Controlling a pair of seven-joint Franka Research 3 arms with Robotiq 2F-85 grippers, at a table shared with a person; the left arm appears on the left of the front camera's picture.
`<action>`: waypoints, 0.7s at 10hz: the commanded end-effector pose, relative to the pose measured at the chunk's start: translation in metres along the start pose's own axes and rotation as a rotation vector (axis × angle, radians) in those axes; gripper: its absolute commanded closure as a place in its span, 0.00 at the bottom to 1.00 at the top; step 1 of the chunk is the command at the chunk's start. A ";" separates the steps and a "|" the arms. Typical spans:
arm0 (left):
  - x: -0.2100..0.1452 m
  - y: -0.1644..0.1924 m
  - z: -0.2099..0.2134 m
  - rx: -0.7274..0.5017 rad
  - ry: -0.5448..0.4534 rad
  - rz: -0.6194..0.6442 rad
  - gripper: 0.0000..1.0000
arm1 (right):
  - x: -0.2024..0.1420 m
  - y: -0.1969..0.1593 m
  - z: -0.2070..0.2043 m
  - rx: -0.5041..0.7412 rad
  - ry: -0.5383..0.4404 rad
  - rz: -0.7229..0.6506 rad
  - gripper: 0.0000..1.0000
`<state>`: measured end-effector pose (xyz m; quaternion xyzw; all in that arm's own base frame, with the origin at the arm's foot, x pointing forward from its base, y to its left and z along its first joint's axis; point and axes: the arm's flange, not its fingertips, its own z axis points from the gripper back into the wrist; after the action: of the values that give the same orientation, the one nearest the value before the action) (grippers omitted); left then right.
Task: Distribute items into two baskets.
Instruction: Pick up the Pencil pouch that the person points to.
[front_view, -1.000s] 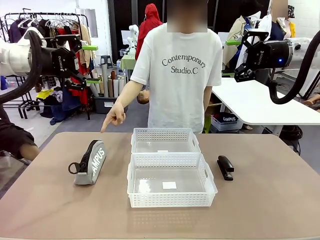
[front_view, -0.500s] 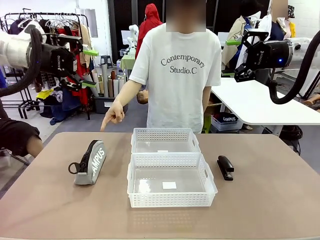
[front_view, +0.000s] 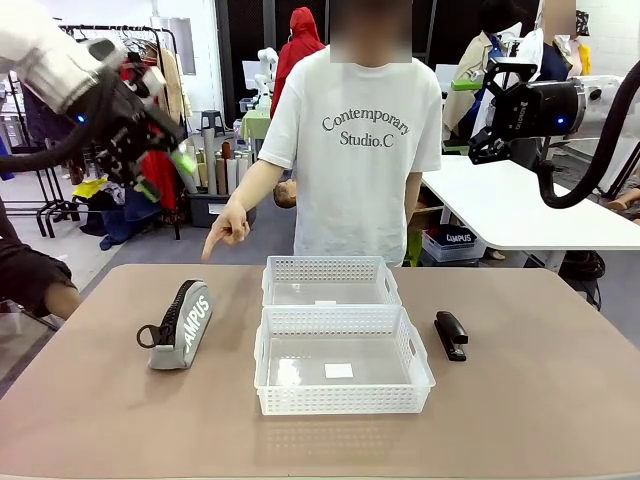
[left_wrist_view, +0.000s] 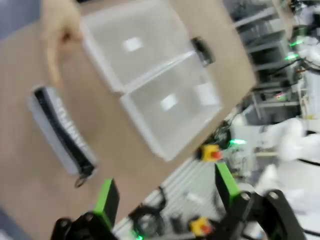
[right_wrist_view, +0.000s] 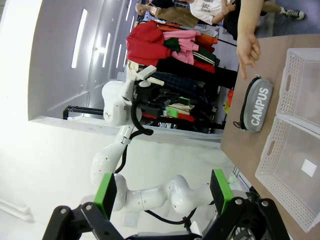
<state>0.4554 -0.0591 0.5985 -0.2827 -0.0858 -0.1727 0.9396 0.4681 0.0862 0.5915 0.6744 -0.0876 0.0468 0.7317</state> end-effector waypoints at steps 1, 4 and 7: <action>0.002 0.001 -0.031 0.188 0.074 0.005 0.00 | 0.000 0.002 0.001 0.002 0.001 0.003 0.00; -0.009 0.011 -0.069 0.366 0.074 -0.019 0.00 | 0.000 0.002 0.001 0.002 0.001 0.003 0.00; -0.022 0.033 -0.100 0.449 0.059 -0.050 0.00 | 0.000 0.002 0.001 0.002 0.001 0.003 0.00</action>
<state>0.4582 -0.0851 0.4997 -0.0768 -0.0881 -0.1938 0.9741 0.4680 0.0861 0.5915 0.6743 -0.0876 0.0468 0.7317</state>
